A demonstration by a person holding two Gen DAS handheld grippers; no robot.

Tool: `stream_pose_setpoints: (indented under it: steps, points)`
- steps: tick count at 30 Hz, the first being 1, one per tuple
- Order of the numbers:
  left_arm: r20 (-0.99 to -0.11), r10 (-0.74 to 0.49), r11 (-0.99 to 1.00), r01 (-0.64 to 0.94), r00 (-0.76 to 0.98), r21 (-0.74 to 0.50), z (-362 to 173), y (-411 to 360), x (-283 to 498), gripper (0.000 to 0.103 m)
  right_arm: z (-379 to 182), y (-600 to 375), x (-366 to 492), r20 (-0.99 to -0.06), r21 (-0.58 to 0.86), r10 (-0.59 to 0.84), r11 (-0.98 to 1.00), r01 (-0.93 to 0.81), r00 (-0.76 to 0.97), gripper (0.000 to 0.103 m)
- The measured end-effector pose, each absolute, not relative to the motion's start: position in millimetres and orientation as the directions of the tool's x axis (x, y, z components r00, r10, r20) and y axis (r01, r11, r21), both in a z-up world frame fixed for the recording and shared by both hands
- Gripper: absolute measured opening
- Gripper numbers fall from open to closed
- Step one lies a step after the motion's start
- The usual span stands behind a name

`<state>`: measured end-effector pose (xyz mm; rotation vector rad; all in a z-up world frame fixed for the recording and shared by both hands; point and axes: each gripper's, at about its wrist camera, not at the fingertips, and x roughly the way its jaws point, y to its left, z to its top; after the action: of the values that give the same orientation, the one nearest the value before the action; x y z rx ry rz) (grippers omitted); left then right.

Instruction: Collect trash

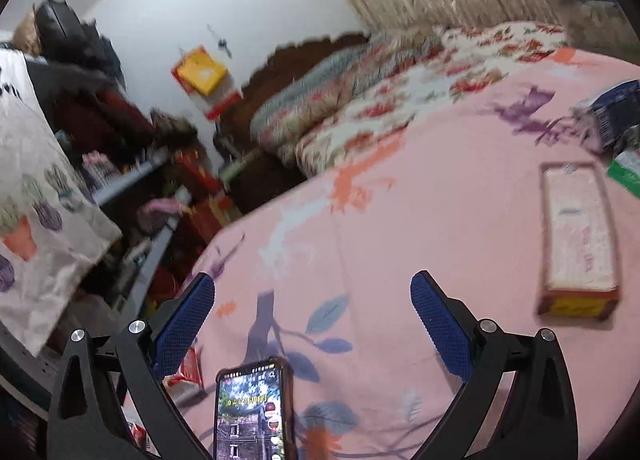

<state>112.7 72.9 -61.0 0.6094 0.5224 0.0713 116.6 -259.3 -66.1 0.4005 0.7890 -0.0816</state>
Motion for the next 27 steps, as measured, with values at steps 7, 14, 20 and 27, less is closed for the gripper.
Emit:
stream_pose_setpoints:
  steps: [7,14,20,27]
  points:
    - [-0.504,0.152,0.845,0.152,0.85,0.512,-53,84,137,0.095,-74,-255,128,-0.727,0.323,0.078,0.915,0.24,0.682,0.061]
    - [-0.49,0.015,0.937,0.158,0.872,0.311,-1,70,176,0.094,-70,-256,128,-0.727,0.319,0.068,0.914,0.249,0.683,0.061]
    - [-0.419,-0.113,0.937,0.237,0.901,0.257,25,21,121,0.094,-70,-259,122,-0.721,0.336,0.072,0.906,0.256,0.689,0.061]
    - [-0.49,-0.177,0.907,0.335,0.854,0.257,13,-17,101,0.094,-70,-266,111,-0.704,0.361,0.087,0.899,0.249,0.705,0.061]
